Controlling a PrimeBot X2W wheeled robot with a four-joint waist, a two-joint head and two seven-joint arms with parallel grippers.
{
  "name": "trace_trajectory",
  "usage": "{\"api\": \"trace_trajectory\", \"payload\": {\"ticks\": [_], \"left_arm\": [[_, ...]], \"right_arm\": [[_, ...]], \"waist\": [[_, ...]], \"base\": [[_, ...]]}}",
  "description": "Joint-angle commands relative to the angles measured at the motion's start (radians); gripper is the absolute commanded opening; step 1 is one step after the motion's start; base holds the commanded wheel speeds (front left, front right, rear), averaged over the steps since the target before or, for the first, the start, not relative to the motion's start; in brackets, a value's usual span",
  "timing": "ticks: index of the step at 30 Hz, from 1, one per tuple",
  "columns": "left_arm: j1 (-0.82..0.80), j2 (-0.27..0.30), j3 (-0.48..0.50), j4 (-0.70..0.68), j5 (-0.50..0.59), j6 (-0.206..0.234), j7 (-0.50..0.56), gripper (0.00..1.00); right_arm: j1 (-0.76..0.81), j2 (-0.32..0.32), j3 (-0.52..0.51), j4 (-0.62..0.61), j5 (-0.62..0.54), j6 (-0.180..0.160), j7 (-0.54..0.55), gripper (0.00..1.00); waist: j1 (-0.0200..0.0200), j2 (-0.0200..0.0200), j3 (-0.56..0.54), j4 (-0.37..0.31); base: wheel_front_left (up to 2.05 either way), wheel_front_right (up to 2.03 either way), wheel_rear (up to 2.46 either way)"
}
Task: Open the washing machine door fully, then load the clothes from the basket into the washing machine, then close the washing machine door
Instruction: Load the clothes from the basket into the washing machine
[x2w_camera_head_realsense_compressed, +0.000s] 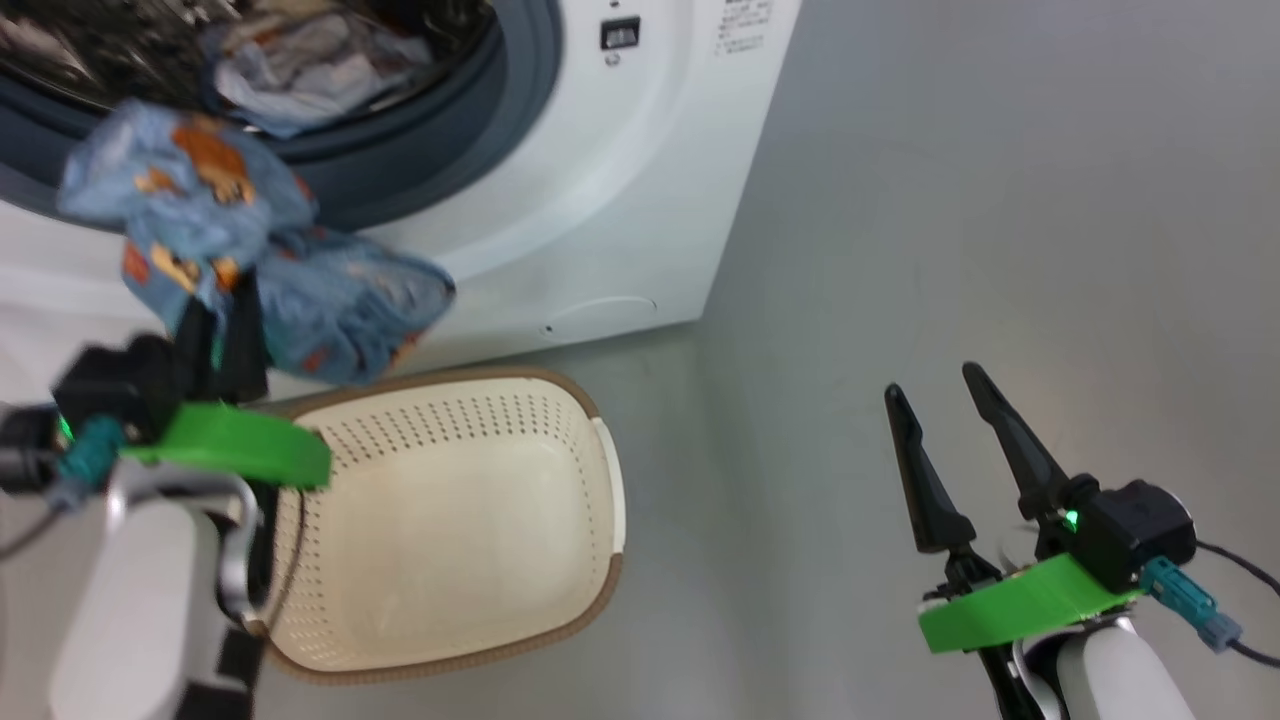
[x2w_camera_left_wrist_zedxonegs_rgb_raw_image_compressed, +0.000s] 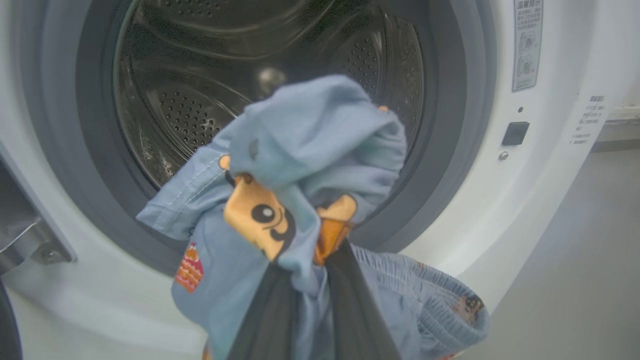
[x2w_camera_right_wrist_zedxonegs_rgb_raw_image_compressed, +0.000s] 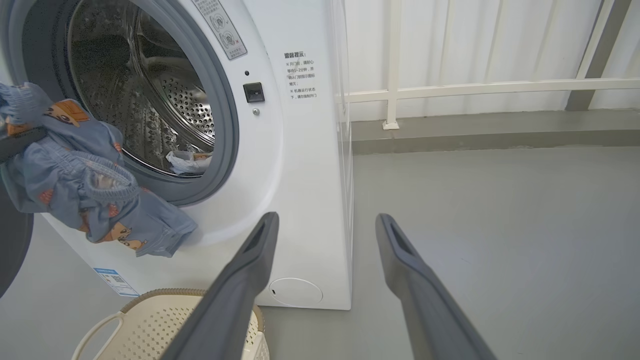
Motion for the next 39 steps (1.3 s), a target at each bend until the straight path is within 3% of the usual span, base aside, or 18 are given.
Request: {"api": "trace_trajectory", "payload": {"ticks": [1, 21, 39], "left_arm": [[-0.058, 0.042, 0.038, -0.002, 0.01, 0.0, -0.007, 0.0], [-0.575, 0.197, 0.031, 0.35, 0.131, 0.044, -0.009, 0.0], [-0.821, 0.328, 0.024, 0.387, 0.198, 0.099, -0.009, 0.0]], "right_arm": [[-0.029, 0.005, 0.029, -0.028, 0.002, 0.009, -0.005, 1.0], [-0.142, 0.01, 0.145, -0.022, 0.088, 0.009, -0.005, 1.0], [-0.173, 0.01, 0.207, -0.022, 0.099, 0.009, -0.005, 1.0]], "waist": [[0.0001, 0.0, 0.073, -0.051], [0.0001, 0.0, 0.281, -0.221], [0.0001, 0.0, 0.4, -0.292]], "base": [[0.0, 0.0, 0.0], [0.0, 0.0, 0.0], [0.0, 0.0, 0.0]]}}
